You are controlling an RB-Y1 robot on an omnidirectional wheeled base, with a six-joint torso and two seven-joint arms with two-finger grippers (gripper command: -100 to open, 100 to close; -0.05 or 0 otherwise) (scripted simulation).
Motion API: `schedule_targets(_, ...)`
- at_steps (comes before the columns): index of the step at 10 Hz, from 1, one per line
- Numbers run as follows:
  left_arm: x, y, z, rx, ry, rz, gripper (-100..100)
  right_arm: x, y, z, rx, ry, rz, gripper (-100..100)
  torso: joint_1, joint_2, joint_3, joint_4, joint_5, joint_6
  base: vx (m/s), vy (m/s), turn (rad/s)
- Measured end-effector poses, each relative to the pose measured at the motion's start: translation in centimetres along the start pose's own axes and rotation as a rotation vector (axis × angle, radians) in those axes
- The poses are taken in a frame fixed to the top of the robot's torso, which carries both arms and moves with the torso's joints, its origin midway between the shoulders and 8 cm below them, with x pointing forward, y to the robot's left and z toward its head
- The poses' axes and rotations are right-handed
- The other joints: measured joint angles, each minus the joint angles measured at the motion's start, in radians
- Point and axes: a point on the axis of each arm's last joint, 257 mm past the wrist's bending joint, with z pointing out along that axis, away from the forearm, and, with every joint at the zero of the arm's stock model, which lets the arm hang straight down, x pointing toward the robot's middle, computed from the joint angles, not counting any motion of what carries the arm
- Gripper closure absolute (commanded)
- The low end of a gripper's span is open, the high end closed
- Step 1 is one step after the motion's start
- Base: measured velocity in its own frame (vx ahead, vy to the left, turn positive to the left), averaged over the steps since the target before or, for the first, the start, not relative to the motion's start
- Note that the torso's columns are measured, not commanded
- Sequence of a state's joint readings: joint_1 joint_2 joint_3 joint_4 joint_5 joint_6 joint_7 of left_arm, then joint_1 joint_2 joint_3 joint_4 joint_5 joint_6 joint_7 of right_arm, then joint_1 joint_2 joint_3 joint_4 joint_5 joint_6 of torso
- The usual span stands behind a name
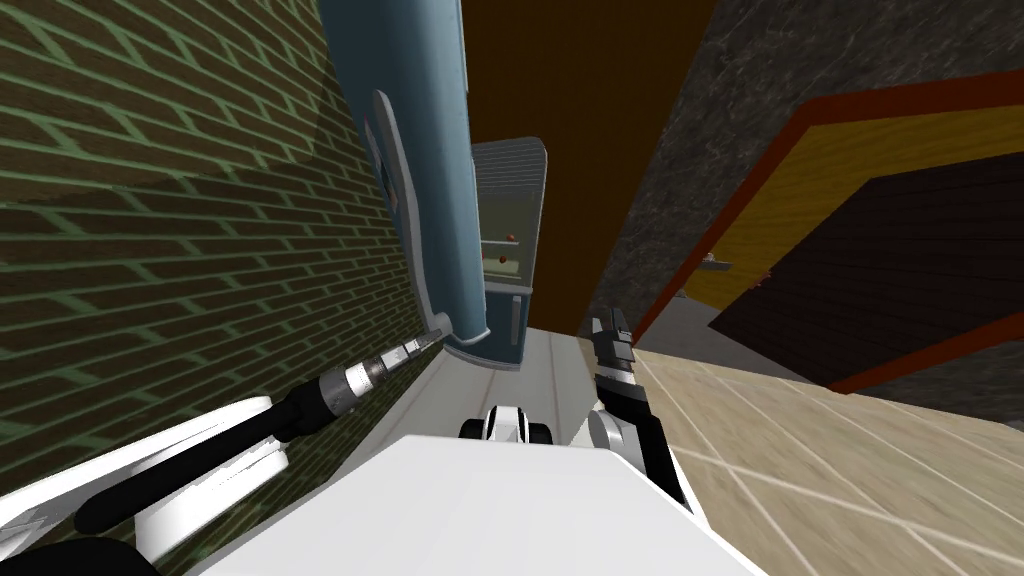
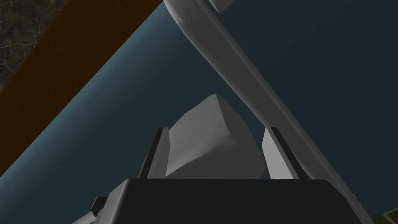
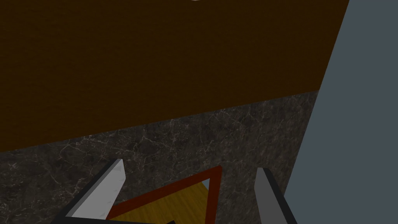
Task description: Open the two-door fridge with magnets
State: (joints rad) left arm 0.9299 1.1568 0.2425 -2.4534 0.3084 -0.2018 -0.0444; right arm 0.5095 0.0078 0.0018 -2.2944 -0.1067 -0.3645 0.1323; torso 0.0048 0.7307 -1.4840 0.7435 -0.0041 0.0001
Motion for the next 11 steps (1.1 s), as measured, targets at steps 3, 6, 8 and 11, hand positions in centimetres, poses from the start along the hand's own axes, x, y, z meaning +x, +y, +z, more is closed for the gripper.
schedule_targets(3, 0.9, -0.9, 0.0, 0.032, 0.036, 0.004, 100, 0.0, 0.0, 0.0, 0.0, 0.0, 0.0, 0, -0.001, 0.0, -0.001, 0.001, -0.001, 0.0, -0.172, 0.277, -0.116)
schedule_targets(6, 1.5, -1.6, -0.1, 0.064, 0.069, 0.01, 100, 0.0, 0.0, 0.0, 0.0, 0.0, 0.0, 0, -0.005, 0.0, -0.001, 0.0, -0.002, 0.0, -0.14, 0.267, -0.104)
schedule_targets(8, 2.0, -2.2, 0.0, 0.088, 0.093, 0.015, 100, 0.0, 0.0, 0.0, 0.0, 0.0, 0.0, 0, -0.003, 0.006, 0.002, 0.001, -0.001, 0.001, -0.169, 0.281, -0.129)
schedule_targets(11, 2.2, -2.1, -0.2, 0.093, 0.106, 0.014, 100, 0.0, 0.0, 0.0, 0.0, 0.0, 0.0, 0, -0.01, 0.003, 0.003, -0.005, 0.0, 0.002, -0.095, 0.181, -0.2)
